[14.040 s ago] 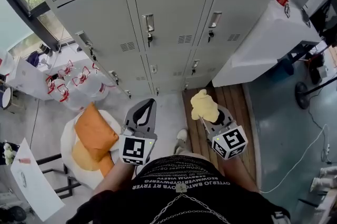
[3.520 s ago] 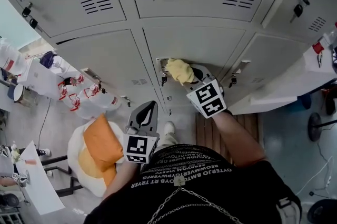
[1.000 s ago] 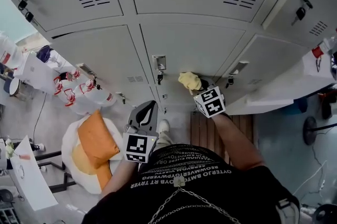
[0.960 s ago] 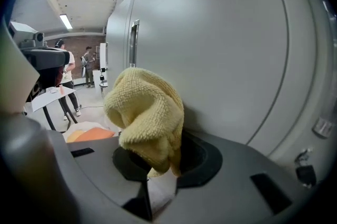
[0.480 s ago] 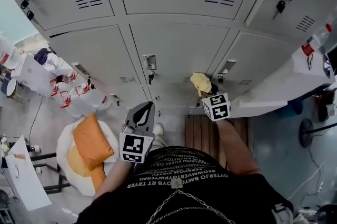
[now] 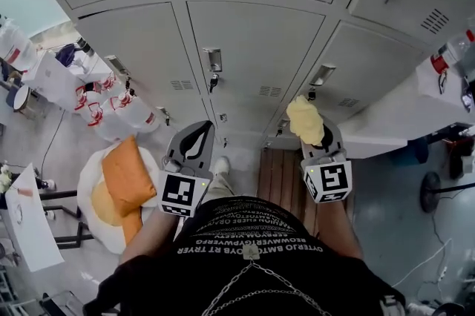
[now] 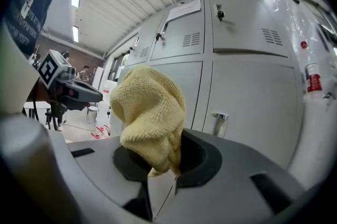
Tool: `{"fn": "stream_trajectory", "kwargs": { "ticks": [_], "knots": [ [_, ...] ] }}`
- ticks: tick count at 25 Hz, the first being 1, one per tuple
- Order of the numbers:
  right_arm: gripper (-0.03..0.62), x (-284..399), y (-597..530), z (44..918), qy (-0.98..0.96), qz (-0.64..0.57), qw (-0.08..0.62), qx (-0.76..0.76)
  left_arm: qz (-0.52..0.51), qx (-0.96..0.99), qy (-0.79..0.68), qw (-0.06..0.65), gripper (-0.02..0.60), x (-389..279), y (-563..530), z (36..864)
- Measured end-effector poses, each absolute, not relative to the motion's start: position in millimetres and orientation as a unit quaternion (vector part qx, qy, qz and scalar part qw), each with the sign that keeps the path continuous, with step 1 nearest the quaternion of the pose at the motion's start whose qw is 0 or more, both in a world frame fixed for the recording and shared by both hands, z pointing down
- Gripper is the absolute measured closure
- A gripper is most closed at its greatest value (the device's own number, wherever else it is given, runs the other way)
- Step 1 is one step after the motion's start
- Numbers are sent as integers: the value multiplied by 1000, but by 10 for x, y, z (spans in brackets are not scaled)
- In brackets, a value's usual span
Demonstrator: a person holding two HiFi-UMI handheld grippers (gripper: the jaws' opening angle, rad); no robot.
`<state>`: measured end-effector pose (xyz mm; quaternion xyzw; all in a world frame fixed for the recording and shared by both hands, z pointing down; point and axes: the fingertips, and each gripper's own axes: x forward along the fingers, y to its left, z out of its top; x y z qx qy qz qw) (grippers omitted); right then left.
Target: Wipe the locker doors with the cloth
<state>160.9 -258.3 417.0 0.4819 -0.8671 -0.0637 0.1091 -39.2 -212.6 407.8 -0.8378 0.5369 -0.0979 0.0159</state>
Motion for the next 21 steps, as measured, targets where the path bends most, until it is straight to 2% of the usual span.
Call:
{"fn": "stream_trajectory", "kwargs": {
  "ticks": [5, 12, 21],
  "knots": [
    [519, 1634, -2294, 4092, -870, -63, 92, 480, -107, -843, 528, -1, 576, -305, -1979, 4119],
    [519, 1589, -2035, 4097, -867, -39, 88, 489, -139, -869, 474, 22, 576, 29, -1837, 4083],
    [519, 1145, -2086, 4180, -862, -35, 112, 494, -119, -889, 441, 45, 577, -46, -1947, 4042]
  ]
}}
